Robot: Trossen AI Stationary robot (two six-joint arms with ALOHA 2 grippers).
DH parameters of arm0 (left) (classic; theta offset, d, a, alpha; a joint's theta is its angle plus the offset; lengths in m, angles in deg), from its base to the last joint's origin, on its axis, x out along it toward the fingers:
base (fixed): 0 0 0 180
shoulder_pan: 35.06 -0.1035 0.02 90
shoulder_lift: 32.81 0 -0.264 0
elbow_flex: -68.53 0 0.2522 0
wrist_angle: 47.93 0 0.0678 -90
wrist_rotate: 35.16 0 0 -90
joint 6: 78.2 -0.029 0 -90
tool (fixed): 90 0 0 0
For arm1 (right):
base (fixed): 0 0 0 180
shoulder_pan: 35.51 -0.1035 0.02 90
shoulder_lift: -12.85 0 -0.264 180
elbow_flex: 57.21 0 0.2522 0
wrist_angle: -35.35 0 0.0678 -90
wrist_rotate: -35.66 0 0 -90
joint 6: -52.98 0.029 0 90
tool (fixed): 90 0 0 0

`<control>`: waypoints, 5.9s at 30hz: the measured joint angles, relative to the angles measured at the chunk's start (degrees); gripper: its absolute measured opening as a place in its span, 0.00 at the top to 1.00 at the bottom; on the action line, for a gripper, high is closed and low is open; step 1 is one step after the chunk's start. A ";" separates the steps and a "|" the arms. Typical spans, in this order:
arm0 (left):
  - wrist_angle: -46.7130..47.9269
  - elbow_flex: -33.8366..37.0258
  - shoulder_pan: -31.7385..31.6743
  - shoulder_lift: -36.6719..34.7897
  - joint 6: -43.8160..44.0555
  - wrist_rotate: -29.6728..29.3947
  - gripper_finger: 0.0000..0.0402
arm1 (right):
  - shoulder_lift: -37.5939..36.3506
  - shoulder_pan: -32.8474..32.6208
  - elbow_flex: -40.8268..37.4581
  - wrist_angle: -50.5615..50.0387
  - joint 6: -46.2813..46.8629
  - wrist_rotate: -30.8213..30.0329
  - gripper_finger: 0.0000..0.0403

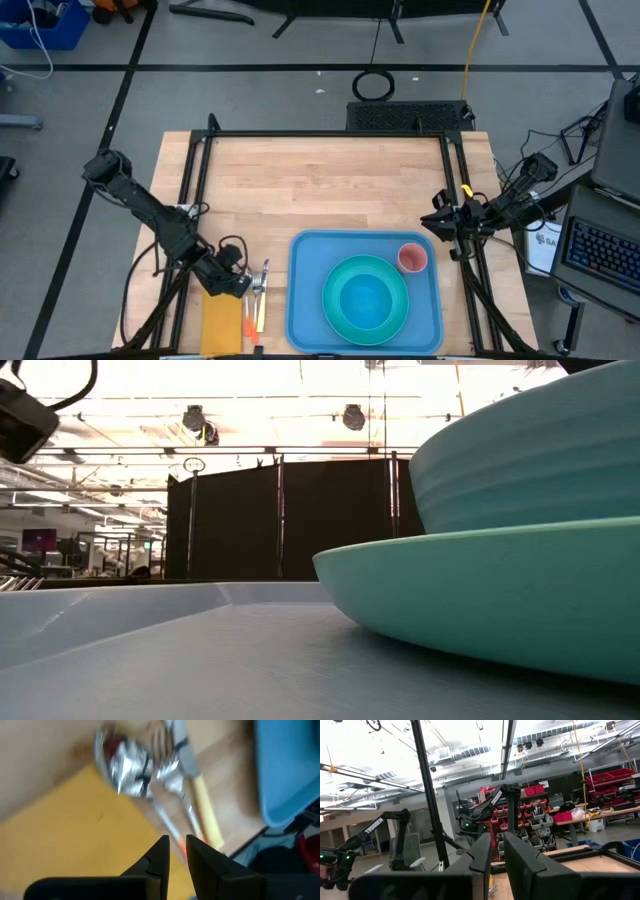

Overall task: Set up tray
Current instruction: Put the yellow napkin on the blue serving tray to the left of the light blue plate

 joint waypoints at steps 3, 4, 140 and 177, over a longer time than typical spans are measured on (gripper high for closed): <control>-0.03 0.00 0.77 0.00 4.73 1.74 0.83 | 0.00 0.00 -0.02 0.00 0.00 0.00 0.89; -0.05 0.00 1.06 0.10 6.12 2.02 0.83 | 0.00 0.00 -0.02 0.00 0.00 0.00 0.89; 27.94 -14.27 2.99 10.16 -33.64 -2.91 0.98 | 0.02 -0.02 -0.04 -1.40 0.02 0.02 0.89; 12.08 -20.87 -9.82 10.16 -57.51 -10.69 0.98 | 0.02 -0.02 -0.04 -1.42 0.02 0.02 0.89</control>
